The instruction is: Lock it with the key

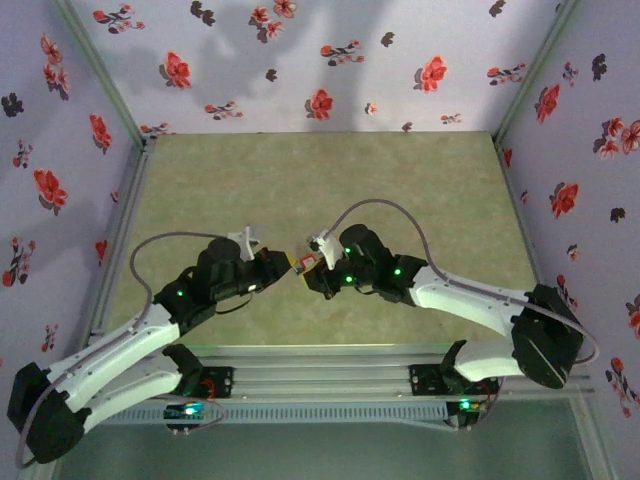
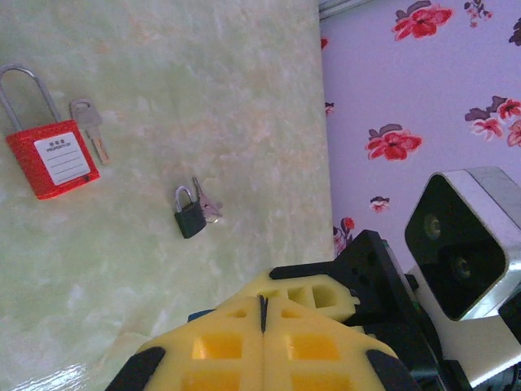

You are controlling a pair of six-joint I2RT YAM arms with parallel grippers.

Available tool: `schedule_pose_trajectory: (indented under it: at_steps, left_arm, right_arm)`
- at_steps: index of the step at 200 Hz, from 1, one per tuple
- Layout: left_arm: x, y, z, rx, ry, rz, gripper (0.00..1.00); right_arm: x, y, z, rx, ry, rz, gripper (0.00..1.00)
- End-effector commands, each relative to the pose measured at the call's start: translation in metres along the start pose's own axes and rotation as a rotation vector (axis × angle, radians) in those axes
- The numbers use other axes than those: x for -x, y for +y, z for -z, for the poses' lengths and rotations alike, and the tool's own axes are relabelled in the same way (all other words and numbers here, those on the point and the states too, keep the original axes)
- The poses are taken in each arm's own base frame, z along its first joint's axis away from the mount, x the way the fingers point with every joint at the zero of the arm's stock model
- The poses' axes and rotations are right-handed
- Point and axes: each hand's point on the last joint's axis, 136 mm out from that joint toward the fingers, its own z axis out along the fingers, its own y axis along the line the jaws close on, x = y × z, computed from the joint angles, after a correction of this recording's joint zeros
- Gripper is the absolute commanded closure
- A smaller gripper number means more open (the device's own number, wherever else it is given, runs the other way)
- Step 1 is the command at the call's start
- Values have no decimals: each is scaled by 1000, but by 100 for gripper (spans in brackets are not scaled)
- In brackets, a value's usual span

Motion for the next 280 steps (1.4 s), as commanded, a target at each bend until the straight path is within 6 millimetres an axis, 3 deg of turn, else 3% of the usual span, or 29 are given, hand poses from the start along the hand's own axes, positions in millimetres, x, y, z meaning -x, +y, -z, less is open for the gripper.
schedule_pose_trajectory:
  at_steps: [1, 43, 66, 105, 155, 210, 280]
  left_arm:
    - [-6, 3, 1, -14, 17, -15, 100]
    - [-7, 7, 3, 14, 26, -31, 100]
    - [-6, 7, 5, 28, 33, -47, 79]
    - [-2, 3, 11, 49, 38, -74, 62]
    - [0, 1, 14, 45, 53, -80, 69]
    - [-16, 3, 16, 9, 129, -106, 63]
    - [-23, 8, 28, 19, 171, -154, 69]
  right_arm:
    - [15, 16, 8, 59, -56, 20, 100]
    - [13, 23, 12, 93, -39, 19, 100]
    - [11, 27, 12, 111, -21, 20, 100]
    - [6, 33, 6, 154, 23, 14, 100]
    - [2, 35, 3, 169, 49, 12, 100]
    - [0, 38, 2, 189, 69, 6, 100]
    - [-3, 42, -1, 221, 98, -4, 100]
